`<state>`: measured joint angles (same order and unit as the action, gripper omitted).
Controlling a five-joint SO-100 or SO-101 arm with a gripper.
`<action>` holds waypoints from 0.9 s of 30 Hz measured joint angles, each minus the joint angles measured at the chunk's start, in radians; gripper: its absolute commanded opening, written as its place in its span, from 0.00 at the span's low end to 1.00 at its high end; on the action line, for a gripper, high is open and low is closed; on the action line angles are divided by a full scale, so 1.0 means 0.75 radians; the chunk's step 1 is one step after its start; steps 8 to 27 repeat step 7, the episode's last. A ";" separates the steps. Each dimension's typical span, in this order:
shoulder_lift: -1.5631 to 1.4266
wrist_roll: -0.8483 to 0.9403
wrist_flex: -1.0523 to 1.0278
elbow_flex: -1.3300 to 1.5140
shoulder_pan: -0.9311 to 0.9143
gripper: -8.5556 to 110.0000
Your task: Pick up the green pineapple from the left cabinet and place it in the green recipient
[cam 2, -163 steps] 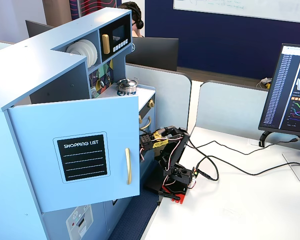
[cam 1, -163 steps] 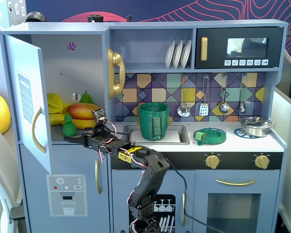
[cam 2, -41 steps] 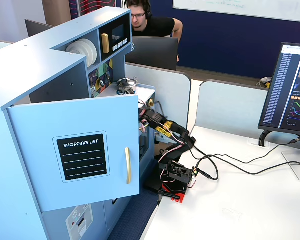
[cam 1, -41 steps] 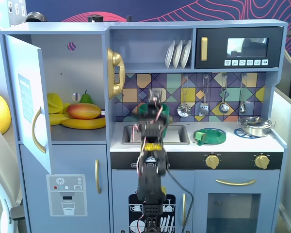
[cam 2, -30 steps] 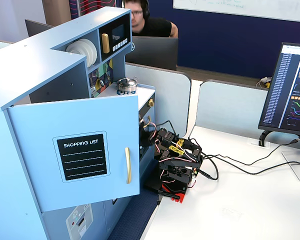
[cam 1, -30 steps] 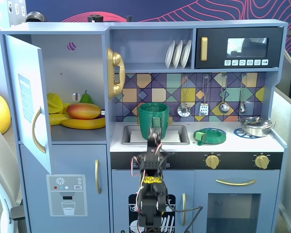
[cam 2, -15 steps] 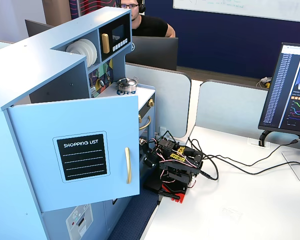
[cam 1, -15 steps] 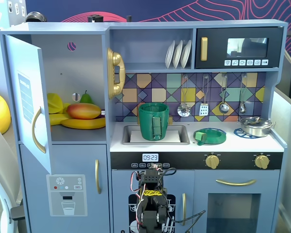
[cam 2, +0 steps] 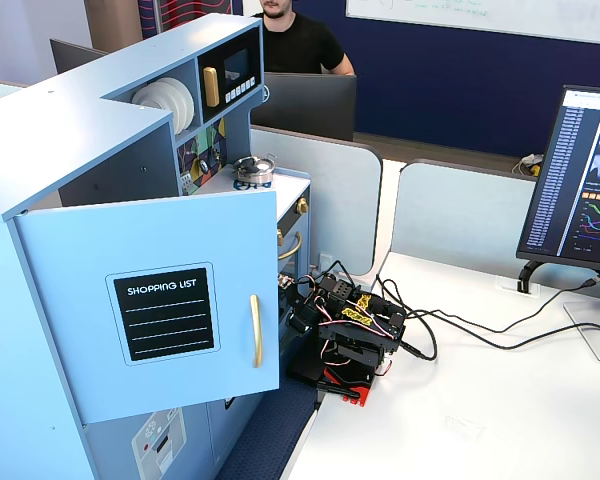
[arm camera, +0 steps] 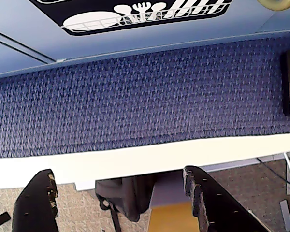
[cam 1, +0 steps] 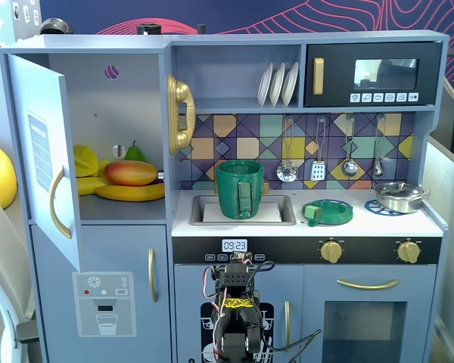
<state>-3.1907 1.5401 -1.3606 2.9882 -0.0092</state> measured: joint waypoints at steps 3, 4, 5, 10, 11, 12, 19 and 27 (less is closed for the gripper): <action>0.000 0.000 0.000 0.000 0.000 0.28; 0.000 0.000 0.000 0.000 0.000 0.28; 0.000 0.000 0.000 0.000 0.000 0.28; 0.000 0.000 0.000 0.000 0.000 0.28; 0.000 0.000 0.000 0.000 0.000 0.28; 0.000 0.000 0.000 0.000 0.000 0.28; 0.000 0.000 0.000 0.000 0.000 0.28; 0.000 0.000 0.000 0.000 0.000 0.28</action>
